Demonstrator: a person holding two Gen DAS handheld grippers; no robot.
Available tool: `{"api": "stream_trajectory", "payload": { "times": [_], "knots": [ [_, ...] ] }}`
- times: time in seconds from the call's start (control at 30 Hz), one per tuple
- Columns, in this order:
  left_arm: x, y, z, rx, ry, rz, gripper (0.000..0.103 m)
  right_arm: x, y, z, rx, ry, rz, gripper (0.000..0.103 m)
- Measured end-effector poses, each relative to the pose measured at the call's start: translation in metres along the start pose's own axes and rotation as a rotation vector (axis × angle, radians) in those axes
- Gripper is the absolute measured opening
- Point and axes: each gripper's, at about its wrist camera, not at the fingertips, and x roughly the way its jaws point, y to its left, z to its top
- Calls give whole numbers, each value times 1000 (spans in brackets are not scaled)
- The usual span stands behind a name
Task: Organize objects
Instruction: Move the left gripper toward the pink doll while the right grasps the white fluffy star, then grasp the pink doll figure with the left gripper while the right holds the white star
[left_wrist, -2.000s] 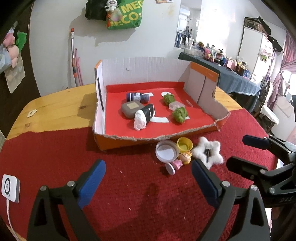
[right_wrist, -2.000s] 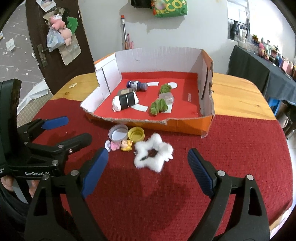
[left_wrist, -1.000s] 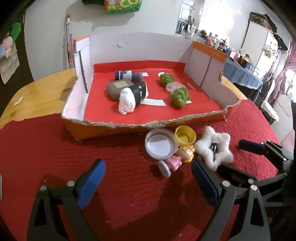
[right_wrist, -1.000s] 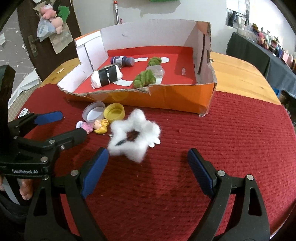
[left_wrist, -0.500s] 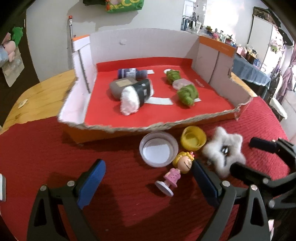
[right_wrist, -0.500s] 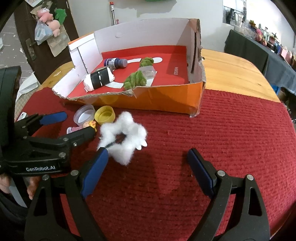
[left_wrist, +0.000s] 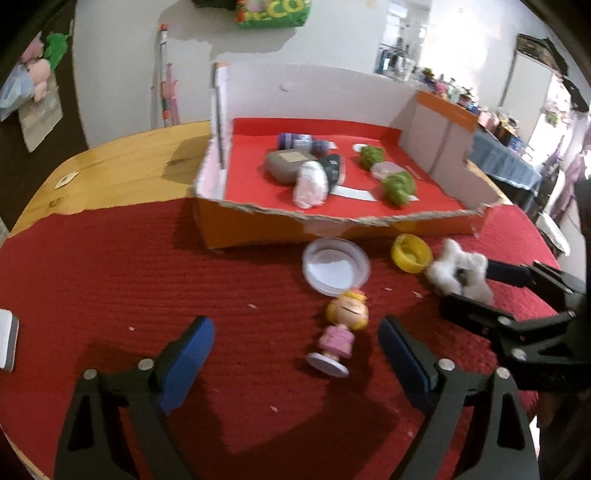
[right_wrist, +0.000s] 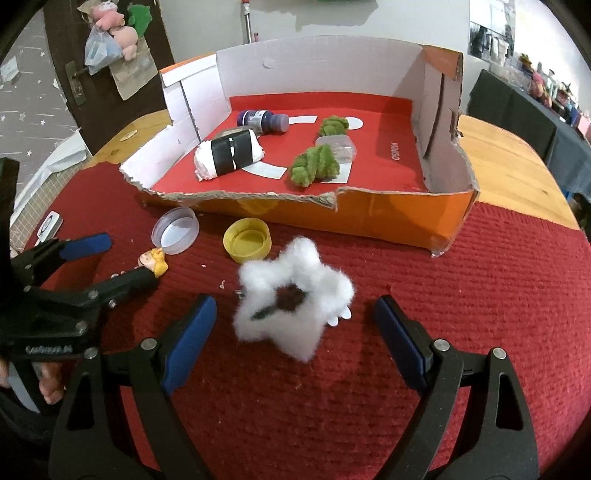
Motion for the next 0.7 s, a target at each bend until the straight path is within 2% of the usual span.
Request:
{"api": "stream_trajectory", "payload": {
  "times": [0.13, 0.2, 0.23, 0.27, 0.3, 0.33, 0.37, 0.4, 0.7],
  "knots": [
    [1, -9, -4, 38, -18, 28, 75, 2, 6, 0, -25, -5, -17, 87],
    [1, -11, -4, 48, -27, 38, 69, 3, 9, -1, -44, -11, -37, 80],
    [1, -11, -4, 48, -31, 28, 60, 3, 12, -1, -59, -18, -52, 72],
    [1, -11, -3, 44, -30, 12, 53, 3, 14, -2, -64, -22, -54, 67],
    [1, -11, -1, 39, -30, 6, 50, 3, 15, -1, -64, -27, -53, 65],
    [1, -11, 0, 37, -30, -1, 41, 2, 15, -1, -62, -30, -50, 58],
    [2, -11, 1, 37, -25, -16, 30, 2, 14, 0, -54, -33, -43, 55],
    [2, -12, 2, 35, -24, -23, 25, 1, 13, 0, -46, -34, -33, 50],
    [0, -11, 2, 20, -28, -61, 23, -7, 13, -3, -20, -51, 26, 46]
  ]
}}
